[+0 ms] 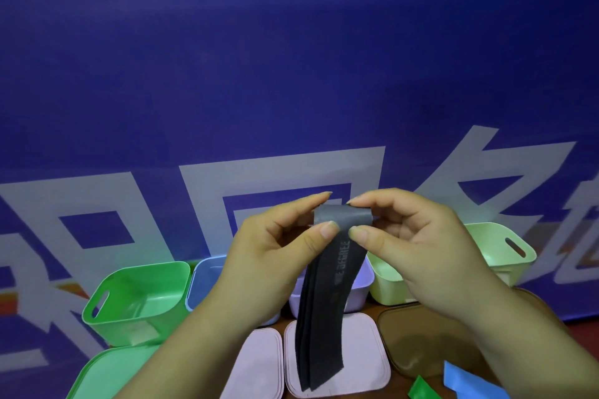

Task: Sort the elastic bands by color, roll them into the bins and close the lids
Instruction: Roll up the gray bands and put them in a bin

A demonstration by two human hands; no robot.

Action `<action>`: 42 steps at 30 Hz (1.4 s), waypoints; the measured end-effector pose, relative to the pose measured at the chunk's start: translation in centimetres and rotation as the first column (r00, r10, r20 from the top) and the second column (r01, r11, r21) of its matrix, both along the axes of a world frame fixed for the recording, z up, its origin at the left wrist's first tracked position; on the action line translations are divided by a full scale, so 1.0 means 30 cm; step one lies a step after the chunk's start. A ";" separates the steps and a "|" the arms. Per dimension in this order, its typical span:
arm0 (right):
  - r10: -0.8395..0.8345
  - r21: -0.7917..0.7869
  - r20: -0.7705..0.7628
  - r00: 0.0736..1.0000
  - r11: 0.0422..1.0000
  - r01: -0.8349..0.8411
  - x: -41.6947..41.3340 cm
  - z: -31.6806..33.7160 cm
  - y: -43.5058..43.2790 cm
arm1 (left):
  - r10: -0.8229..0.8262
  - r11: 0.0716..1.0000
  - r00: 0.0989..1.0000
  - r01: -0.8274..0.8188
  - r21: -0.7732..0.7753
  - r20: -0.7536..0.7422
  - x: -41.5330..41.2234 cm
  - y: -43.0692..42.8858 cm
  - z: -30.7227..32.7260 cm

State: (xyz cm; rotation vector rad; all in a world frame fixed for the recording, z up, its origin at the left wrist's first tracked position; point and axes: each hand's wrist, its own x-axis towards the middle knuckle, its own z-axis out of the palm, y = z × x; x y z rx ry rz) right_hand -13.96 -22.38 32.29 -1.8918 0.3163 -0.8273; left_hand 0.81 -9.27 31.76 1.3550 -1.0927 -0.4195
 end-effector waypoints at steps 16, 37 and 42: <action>0.080 0.294 -0.059 0.995 0.954 -0.060 0.015 0.005 -0.006 | -0.012 1.000 0.993 0.012 0.004 0.116 0.029 0.014 -0.022; 0.022 0.004 0.002 1.000 1.000 -0.022 0.007 -0.011 0.027 | 0.053 0.999 0.997 -0.053 -0.002 -0.051 -0.013 0.020 -0.017; 0.010 0.007 -0.019 1.000 1.000 -0.010 0.010 -0.017 0.025 | 0.069 0.997 0.997 -0.068 0.019 -0.037 -0.019 0.017 -0.020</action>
